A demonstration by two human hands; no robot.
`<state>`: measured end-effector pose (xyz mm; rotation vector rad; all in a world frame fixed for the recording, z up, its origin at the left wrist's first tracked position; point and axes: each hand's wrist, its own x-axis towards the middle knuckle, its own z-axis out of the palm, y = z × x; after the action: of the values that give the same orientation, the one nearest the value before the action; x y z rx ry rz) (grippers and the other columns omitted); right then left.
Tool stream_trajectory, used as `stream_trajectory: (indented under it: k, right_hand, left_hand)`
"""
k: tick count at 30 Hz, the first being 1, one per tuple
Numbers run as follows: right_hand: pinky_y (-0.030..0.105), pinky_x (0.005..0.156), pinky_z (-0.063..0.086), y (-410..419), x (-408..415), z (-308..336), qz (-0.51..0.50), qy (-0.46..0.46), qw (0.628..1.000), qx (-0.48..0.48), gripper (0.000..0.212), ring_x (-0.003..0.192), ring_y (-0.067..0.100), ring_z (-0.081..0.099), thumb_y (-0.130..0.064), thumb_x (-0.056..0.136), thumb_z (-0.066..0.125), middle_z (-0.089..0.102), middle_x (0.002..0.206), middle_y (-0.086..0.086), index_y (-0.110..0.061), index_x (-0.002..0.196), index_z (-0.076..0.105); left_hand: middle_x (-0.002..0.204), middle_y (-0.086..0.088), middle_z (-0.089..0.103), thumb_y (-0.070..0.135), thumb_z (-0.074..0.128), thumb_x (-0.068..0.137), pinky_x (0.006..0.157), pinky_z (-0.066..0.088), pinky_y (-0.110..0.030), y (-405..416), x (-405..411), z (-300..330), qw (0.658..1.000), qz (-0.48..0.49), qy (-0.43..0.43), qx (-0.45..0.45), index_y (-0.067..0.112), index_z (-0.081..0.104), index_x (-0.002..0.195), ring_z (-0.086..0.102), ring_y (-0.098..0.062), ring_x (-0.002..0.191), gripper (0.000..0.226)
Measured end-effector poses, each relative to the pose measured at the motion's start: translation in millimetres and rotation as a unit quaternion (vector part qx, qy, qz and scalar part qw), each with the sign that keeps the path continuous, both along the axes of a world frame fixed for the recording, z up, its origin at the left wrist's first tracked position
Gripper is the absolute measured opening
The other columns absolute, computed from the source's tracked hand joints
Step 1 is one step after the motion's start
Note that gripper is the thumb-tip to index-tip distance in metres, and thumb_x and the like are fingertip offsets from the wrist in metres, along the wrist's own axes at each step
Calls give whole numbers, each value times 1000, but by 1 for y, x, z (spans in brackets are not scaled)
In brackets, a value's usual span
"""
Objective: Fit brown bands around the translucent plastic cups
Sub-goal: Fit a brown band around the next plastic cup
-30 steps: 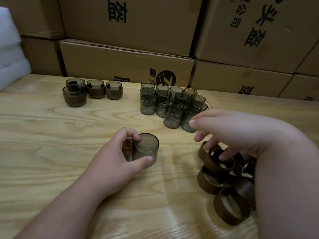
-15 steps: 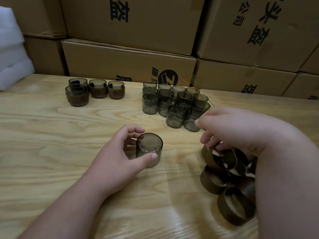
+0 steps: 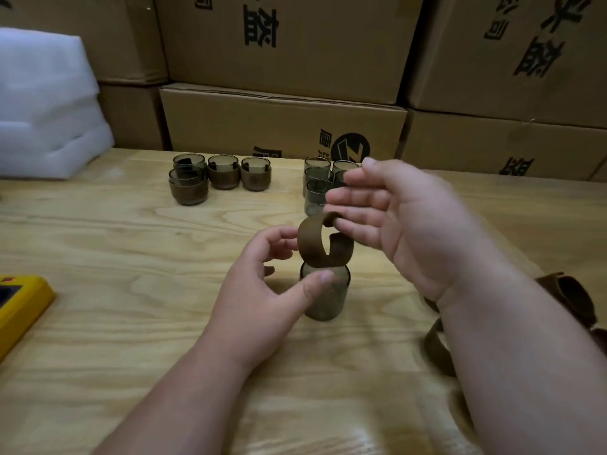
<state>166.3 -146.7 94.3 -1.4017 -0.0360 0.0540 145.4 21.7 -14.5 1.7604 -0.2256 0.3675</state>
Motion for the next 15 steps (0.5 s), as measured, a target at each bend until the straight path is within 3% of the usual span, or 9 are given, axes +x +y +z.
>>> stream_trajectory:
  k: [6, 11, 15]
  right_hand:
    - [33, 78, 64, 3, 6, -11, -20, 12, 1000, 3, 28, 93, 23, 78, -29, 101, 61, 80, 96, 11, -3, 105, 72]
    - [35, 78, 64, 7, 5, -16, -23, 0, 997, -67, 20, 97, 17, 76, -30, 99, 65, 80, 95, 4, -13, 96, 74]
    - [33, 72, 65, 10, 5, -20, -17, -18, 993, -119, 16, 100, 17, 74, -29, 86, 72, 78, 103, 4, -18, 76, 78]
  left_hand:
    - [108, 14, 77, 58, 71, 72, 101, 50, -52, 1, 4, -2, 998, 17, 3, -61, 47, 62, 116, 69, -10, 111, 46]
    - [96, 1, 79, 35, 67, 88, 82, 52, -15, 0, 6, -2, 994, 4, -6, -107, 45, 55, 122, 74, -12, 97, 37]
    - [89, 3, 79, 18, 63, 100, 78, 52, -12, 1, 5, 0, 991, 8, -9, -132, 34, 64, 114, 73, -6, 89, 21]
